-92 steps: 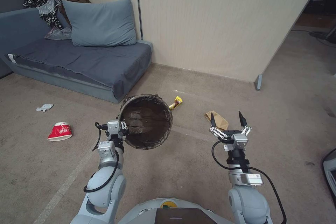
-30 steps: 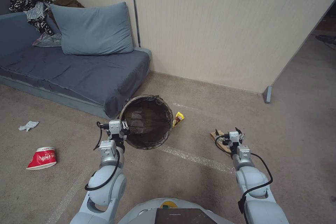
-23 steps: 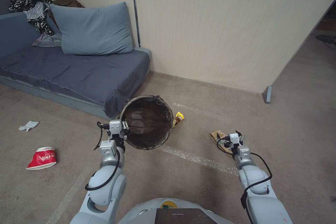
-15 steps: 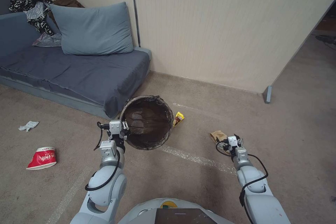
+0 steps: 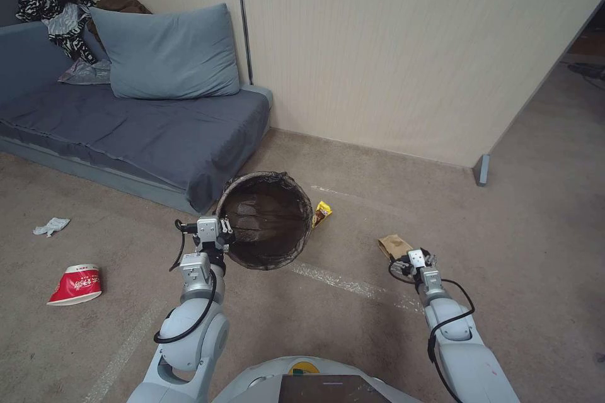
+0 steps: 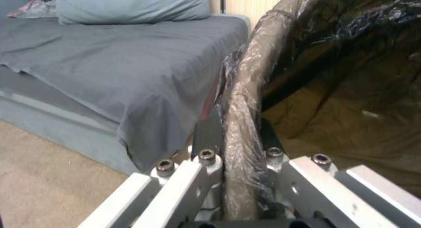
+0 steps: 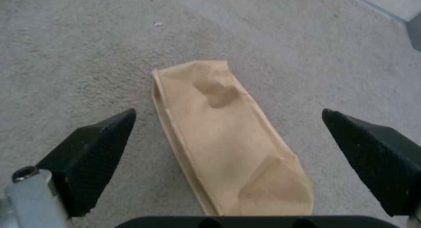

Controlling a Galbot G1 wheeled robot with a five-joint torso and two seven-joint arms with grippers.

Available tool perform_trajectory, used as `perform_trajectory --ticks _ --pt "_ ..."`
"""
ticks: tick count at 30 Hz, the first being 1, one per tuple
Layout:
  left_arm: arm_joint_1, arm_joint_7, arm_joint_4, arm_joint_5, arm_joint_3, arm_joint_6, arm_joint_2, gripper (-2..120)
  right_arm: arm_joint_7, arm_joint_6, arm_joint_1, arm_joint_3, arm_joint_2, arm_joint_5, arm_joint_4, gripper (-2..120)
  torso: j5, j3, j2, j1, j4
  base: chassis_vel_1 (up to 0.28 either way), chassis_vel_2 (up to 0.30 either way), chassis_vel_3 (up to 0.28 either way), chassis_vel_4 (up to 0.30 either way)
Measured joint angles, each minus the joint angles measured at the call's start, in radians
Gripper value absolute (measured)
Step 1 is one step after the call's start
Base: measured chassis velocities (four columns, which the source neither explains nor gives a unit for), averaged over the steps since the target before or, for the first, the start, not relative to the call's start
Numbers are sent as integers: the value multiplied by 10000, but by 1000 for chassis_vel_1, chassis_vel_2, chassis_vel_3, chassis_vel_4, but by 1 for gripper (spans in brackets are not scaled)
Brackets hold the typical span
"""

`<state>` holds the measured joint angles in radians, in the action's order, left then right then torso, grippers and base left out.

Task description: Pick up the trash bin, then pick up the garbage from the floor and place it into the trash bin.

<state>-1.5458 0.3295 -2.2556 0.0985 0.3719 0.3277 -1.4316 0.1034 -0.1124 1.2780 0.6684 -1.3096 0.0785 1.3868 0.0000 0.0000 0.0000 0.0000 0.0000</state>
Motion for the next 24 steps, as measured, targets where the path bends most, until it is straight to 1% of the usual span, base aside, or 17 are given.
perform_trajectory --ticks 8,11,17,18,19,21,22,23,24 --pt "-41 31 -23 -4 8 -28 -63 3 -31 49 -617 -110 80 17 -893 100 0 0 0 0 0 0 0 0 0" --pt "-53 47 -38 -10 20 -30 -81 3 -24 167 -988 -175 108 21 -1490 100 1 0 0 0 1 0 0 0 0" --pt "-67 58 -49 -16 36 -32 -93 3 -16 230 -1256 -200 117 22 -1994 99 0 0 0 0 1 0 0 0 0" --pt "-69 62 -50 -19 42 -32 -98 3 -11 283 -1343 -221 121 25 -2216 93 0 0 0 0 1 0 0 0 0" --pt "-69 62 -50 -19 42 -32 -98 3 -11 283 -1343 -221 121 25 -2216 93 0 0 0 0 1 0 0 0 0" --pt "-73 64 -55 -26 42 -32 -108 3 21 351 -1422 -239 121 43 -2494 86 1 0 0 0 1 0 0 0 0" --pt "-73 64 -55 -26 42 -32 -108 3 21 351 -1422 -239 121 43 -2494 86 1 0 0 0 1 0 0 0 0" --pt "-76 64 -60 -29 42 -32 -114 3 30 378 -1459 -240 118 54 -2608 81 1 0 0 0 0 0 0 0 0" --pt "-76 65 -60 -32 40 -32 -120 3 33 401 -1500 -239 112 58 -2726 73 0 0 0 0 -2 0 0 0 0"
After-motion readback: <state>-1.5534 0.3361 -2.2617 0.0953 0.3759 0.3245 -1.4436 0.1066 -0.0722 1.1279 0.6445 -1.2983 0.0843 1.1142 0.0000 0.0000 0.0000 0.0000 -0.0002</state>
